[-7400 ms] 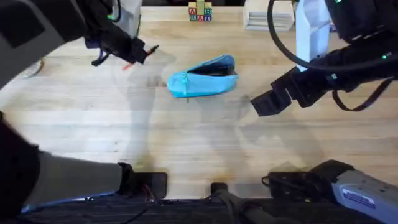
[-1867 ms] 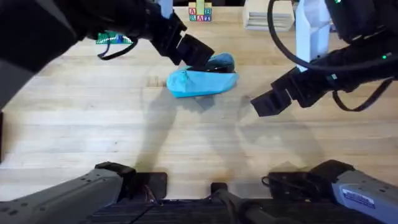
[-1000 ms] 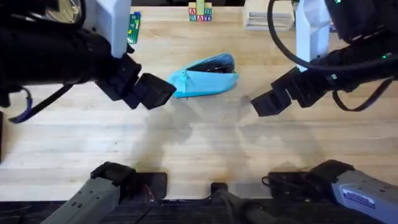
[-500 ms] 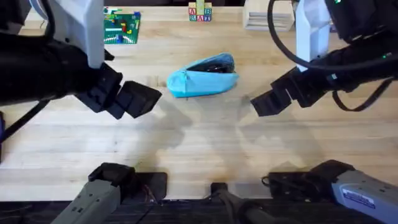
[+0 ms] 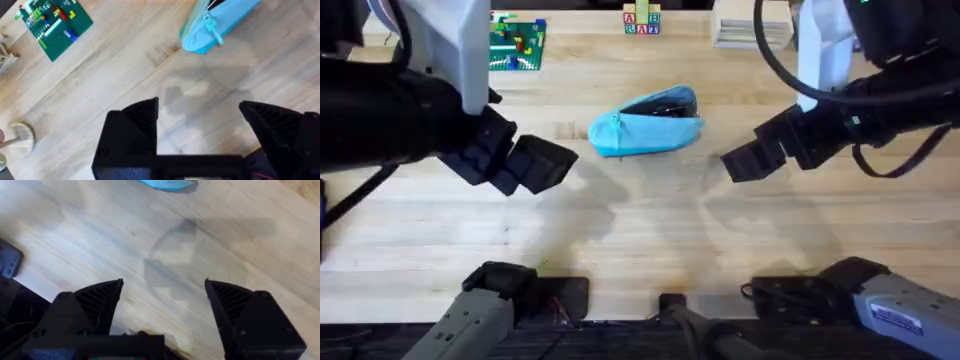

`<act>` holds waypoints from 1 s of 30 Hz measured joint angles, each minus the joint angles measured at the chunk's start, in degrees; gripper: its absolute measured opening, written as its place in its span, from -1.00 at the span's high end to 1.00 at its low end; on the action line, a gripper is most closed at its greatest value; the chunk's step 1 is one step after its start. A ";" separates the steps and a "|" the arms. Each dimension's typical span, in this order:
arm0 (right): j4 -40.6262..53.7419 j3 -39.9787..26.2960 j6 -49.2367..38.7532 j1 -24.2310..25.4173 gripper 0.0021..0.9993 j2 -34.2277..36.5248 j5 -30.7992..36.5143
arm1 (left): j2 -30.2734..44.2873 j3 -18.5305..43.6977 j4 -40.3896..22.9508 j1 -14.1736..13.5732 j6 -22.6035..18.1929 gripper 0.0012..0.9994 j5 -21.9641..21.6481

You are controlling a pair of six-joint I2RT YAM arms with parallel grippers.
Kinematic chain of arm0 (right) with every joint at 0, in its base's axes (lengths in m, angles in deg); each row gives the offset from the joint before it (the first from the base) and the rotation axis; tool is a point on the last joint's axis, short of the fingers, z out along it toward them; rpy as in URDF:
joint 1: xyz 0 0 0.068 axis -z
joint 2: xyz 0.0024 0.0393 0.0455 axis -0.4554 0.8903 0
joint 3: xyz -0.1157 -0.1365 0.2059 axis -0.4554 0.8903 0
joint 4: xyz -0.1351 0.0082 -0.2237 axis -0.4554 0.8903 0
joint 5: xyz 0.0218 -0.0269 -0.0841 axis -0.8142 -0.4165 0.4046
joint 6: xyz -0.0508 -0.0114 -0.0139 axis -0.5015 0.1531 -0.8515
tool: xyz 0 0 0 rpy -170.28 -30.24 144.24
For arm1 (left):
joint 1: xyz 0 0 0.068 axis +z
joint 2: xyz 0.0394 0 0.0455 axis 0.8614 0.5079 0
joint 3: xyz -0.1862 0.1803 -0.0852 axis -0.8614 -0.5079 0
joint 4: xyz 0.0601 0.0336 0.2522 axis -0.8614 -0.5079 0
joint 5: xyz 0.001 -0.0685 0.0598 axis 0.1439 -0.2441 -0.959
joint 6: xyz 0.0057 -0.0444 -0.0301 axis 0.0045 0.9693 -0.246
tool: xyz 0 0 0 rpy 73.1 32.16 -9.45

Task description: Unzip the bag, pick up the pens from the table one at a time and place them inside, then zip the bag closed.

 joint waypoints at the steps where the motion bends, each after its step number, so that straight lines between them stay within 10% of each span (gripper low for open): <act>1: 0.01 0.00 0.18 0.00 -1.00 0.00 0.02 | 0.00 0.00 0.00 0.01 0.00 -0.99 0.00; 19: -0.66 0.00 6.35 0.00 -1.00 0.01 -0.01 | 0.00 0.00 -1.49 1.85 -5.88 -0.98 0.58; 30: -1.13 0.00 7.23 0.00 -1.00 0.01 -0.01 | 3.33 0.00 -1.49 21.92 -18.83 -0.98 16.28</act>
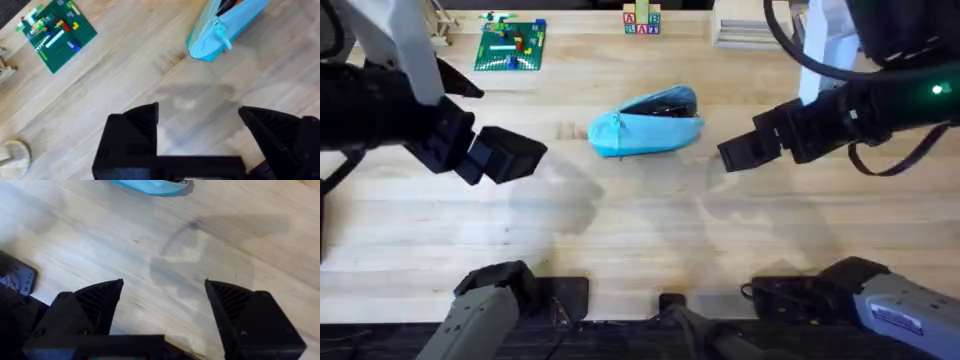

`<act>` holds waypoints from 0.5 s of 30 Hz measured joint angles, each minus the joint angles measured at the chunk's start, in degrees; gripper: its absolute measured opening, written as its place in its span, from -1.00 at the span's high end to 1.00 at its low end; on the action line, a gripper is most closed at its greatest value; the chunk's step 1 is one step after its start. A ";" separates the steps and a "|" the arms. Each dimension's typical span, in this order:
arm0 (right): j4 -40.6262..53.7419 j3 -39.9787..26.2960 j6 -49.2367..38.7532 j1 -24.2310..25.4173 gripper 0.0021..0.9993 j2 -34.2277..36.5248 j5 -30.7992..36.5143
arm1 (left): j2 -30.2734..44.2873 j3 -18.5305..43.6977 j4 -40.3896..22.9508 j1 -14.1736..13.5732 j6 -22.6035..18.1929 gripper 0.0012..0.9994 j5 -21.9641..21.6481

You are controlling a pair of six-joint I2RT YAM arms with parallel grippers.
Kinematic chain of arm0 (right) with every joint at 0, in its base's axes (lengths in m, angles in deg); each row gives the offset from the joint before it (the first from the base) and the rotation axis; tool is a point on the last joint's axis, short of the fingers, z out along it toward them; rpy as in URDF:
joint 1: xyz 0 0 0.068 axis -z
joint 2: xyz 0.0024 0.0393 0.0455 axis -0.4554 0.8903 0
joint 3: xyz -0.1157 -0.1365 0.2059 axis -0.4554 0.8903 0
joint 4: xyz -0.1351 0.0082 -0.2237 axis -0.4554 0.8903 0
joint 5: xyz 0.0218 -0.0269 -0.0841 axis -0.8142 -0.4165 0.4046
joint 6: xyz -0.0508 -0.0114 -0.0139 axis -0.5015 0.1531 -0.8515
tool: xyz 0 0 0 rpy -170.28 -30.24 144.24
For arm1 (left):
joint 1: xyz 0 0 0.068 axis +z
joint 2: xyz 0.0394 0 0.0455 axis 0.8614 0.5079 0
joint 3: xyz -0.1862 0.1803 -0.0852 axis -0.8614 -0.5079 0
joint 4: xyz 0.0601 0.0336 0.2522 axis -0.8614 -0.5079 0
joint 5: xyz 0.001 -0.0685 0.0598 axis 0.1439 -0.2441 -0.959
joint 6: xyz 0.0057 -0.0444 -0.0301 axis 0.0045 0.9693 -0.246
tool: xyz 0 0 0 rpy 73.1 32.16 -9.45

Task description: Unzip the bag, pick up the pens from the table one at a time and place them inside, then zip the bag closed.

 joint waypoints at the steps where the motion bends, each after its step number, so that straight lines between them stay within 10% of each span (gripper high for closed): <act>1: 0.00 0.02 0.00 0.00 -1.00 -0.01 0.00 | 0.99 0.00 0.02 1.05 -1.03 -0.98 1.04; 15: 0.00 0.00 4.53 -0.63 -1.00 -0.01 1.81 | 12.01 0.00 1.18 8.44 -8.64 -0.99 6.21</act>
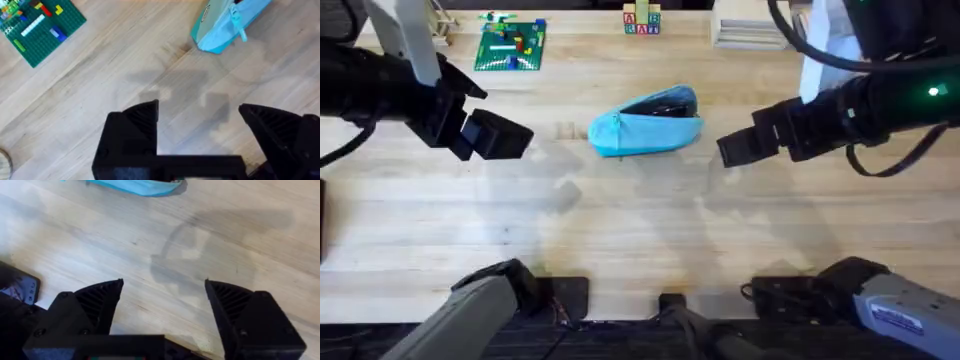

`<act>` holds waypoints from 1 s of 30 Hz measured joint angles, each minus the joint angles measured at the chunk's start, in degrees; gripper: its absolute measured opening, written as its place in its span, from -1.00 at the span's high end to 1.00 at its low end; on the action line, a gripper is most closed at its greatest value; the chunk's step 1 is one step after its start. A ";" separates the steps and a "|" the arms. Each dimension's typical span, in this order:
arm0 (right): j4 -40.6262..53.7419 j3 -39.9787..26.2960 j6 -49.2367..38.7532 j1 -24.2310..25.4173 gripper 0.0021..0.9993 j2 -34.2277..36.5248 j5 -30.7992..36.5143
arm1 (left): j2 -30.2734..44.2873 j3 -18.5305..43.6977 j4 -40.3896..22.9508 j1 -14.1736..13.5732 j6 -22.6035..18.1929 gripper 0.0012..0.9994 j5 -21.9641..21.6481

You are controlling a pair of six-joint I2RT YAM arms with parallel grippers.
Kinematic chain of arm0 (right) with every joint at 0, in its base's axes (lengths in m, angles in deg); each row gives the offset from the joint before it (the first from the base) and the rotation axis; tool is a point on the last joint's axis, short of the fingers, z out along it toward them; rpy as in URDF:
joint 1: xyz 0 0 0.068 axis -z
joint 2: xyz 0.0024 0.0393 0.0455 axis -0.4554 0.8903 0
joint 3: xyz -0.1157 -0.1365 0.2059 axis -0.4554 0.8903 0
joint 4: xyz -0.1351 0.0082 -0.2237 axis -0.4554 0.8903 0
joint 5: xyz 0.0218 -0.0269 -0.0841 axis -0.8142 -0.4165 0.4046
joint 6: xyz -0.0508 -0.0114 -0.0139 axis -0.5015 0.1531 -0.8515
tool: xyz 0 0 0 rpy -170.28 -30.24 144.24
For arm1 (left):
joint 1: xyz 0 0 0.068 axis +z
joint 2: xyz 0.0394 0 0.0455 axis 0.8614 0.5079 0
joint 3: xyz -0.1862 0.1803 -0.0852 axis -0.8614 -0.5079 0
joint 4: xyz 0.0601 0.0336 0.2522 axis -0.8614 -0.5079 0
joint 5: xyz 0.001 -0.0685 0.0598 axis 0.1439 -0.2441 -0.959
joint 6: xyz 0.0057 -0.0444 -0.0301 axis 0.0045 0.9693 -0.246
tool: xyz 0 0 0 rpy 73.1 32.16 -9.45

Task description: Unzip the bag, pick up the pens from the table one at a time and place them inside, then zip the bag closed.

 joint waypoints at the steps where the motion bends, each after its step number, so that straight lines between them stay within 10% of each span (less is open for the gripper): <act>1: -0.01 0.00 0.28 -0.38 -1.00 0.00 0.01 | 0.42 0.00 0.17 0.12 -0.09 -0.99 0.04; 30: -7.89 -1.62 17.56 -18.22 -1.00 5.77 10.29 | 4.34 0.00 8.61 0.16 -0.71 -0.99 -2.77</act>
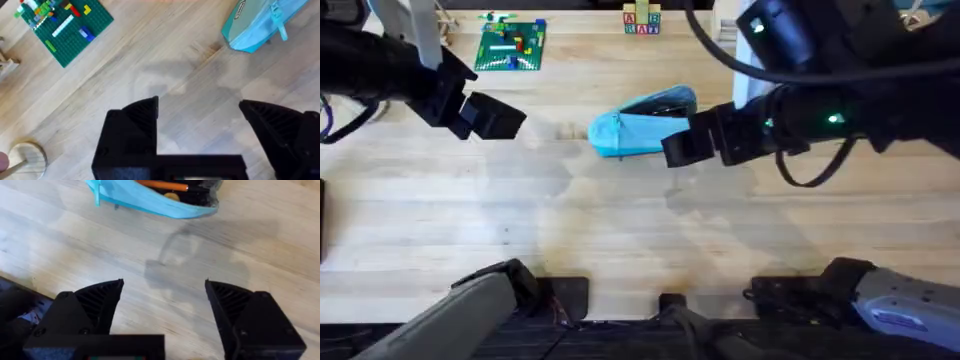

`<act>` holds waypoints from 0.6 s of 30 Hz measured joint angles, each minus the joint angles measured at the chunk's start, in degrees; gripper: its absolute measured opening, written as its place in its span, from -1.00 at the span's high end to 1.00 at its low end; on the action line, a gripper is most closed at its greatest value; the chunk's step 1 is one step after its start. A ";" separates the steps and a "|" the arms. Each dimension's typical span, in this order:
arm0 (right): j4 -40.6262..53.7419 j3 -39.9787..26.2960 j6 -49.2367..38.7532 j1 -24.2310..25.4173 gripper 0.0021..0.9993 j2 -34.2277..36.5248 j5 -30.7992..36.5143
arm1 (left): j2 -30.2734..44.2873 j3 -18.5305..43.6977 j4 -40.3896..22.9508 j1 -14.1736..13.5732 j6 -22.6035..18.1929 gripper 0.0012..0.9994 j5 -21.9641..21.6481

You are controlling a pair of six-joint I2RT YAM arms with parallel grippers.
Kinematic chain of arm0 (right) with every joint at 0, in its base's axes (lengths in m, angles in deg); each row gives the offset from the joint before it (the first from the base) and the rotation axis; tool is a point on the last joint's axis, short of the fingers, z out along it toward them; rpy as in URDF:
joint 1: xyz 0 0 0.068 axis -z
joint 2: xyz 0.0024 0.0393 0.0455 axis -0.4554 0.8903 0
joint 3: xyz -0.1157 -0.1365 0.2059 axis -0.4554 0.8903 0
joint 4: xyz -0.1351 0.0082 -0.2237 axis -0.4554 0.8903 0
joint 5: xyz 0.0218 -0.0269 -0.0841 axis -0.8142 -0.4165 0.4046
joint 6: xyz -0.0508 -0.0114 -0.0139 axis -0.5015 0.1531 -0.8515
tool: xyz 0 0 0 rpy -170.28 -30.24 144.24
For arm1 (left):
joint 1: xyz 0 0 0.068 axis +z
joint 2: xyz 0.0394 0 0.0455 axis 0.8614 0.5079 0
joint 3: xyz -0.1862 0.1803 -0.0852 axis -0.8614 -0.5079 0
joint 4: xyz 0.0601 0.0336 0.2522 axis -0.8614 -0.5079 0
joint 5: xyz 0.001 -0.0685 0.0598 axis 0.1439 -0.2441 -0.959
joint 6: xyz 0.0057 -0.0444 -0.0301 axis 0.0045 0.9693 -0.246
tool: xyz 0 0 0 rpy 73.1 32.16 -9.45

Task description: Unzip the bag, pick up the pens from the table one at a time and place them inside, then zip the bag closed.

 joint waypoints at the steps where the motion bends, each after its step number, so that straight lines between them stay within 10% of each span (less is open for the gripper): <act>1: -0.38 0.00 0.60 -0.34 -0.99 0.48 0.00 | 0.00 0.00 0.11 0.00 0.00 -0.99 -0.09; 18: -2.72 -7.66 8.73 -7.34 -0.99 8.38 1.85 | 0.00 0.00 0.80 2.86 0.00 -0.99 -0.38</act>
